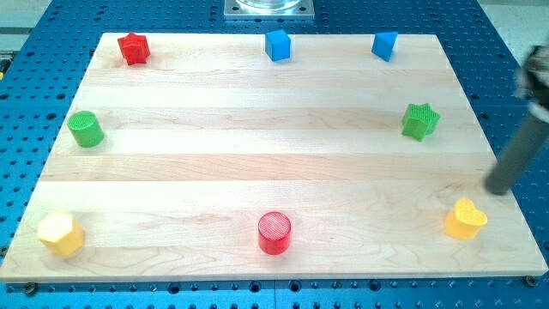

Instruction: Place your arm close to the red circle

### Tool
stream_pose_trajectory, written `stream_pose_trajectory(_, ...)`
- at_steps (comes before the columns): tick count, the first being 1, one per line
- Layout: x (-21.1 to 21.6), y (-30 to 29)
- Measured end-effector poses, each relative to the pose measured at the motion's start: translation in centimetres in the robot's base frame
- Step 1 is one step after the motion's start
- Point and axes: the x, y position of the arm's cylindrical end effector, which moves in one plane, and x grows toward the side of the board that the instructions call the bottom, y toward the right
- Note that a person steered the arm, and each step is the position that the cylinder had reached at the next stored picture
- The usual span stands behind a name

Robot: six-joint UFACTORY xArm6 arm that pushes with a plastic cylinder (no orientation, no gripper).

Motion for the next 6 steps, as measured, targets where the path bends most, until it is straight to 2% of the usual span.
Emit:
stream_pose_trajectory(1, 4.9, -1.7)
stream_pose_trajectory(3, 4.4, -20.6)
stream_pose_trajectory(4, 4.7, -23.6)
stream_pose_trajectory(5, 8.1, -18.8)
stream_pose_trajectory(6, 9.5, -26.8)
